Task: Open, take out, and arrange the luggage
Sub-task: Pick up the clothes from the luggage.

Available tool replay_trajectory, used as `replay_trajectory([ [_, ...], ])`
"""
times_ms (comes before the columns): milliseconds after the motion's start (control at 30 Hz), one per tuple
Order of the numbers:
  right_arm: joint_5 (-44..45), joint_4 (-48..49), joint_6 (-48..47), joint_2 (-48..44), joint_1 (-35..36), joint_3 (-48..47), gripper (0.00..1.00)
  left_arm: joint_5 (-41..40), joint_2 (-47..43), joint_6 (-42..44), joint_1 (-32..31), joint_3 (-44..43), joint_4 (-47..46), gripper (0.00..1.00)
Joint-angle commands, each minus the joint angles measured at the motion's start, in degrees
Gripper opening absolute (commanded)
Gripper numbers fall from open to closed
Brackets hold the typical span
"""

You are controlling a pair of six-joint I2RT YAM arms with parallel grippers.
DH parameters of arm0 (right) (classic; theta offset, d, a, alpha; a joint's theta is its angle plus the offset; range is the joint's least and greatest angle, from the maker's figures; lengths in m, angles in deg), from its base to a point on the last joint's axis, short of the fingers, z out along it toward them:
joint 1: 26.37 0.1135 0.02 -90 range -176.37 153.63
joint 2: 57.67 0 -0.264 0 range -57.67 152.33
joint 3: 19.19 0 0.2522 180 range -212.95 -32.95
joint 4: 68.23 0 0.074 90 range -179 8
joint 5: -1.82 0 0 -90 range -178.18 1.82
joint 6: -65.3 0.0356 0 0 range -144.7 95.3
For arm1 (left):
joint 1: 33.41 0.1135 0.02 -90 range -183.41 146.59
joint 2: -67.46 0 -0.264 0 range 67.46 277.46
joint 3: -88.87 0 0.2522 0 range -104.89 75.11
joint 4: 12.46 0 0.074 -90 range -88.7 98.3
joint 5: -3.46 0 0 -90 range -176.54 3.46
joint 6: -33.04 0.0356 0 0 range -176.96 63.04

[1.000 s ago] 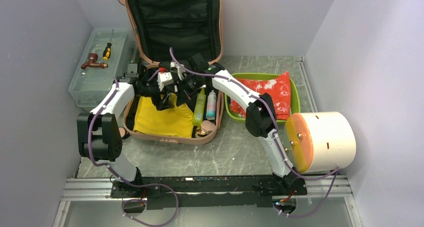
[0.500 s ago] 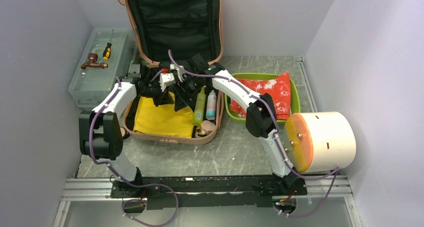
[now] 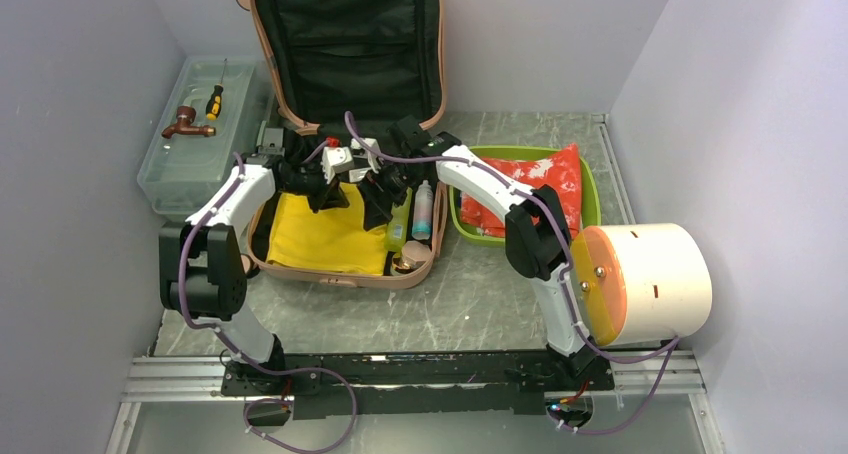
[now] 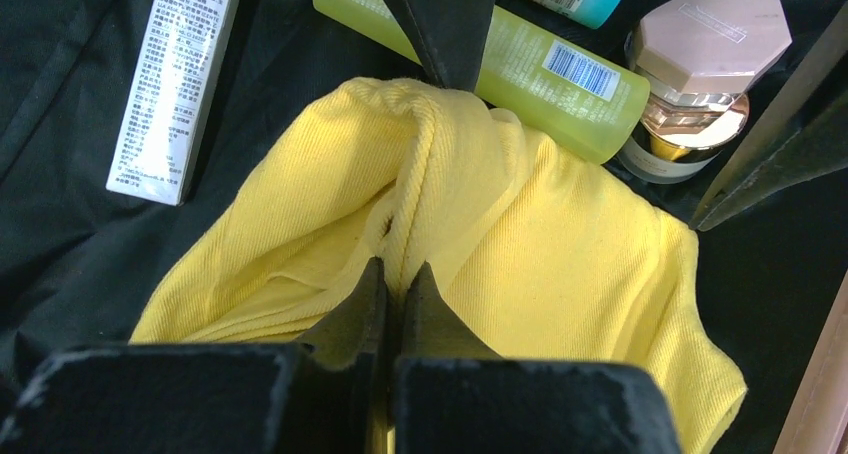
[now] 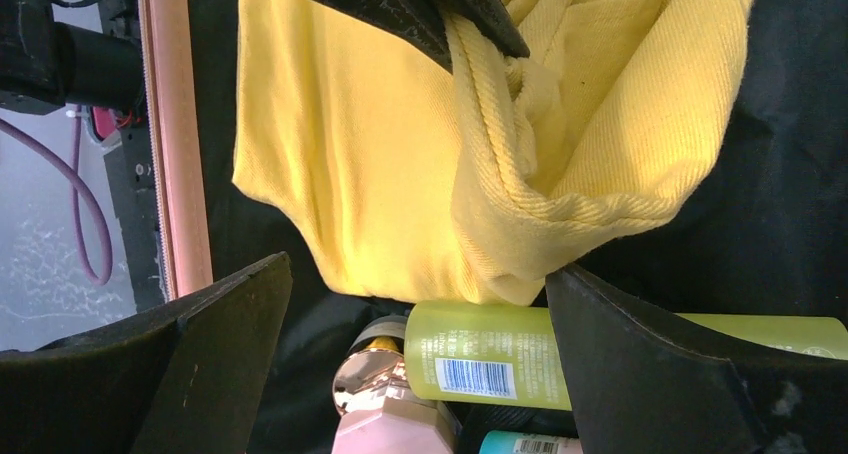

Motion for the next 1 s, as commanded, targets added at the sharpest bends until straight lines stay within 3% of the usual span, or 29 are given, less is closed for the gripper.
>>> replay_trajectory([
  [0, 0.8, 0.8, -2.1, 0.3, 0.6, 0.2, 1.00, -1.2, -3.7, -1.9, 0.6, -0.4, -0.7, 0.00],
  [433, 1.9, 10.4, 4.3, 2.3, 0.2, 6.0, 1.00, -1.5, -4.6, -2.4, 0.6, 0.1, -1.3, 0.00],
  [667, -2.5, 13.0, 7.2, 3.8, 0.1, 5.8, 0.86, -1.9, -4.8, -2.5, 0.6, 1.0, -2.1, 0.00],
  [733, -3.0, 11.9, 7.2, 5.0, 0.1, 4.8, 0.79, -2.0, -4.8, -2.7, 0.6, 1.2, -2.2, 0.00],
  [867, -4.1, 10.4, 6.7, 5.9, 0.1, 5.0, 0.56, -2.6, -5.0, -2.6, 0.6, 1.3, -2.2, 0.00],
  [967, -4.5, 7.5, 5.4, 6.3, 0.1, 3.8, 0.18, -3.2, -5.1, -2.2, 0.6, 1.2, -1.8, 0.01],
])
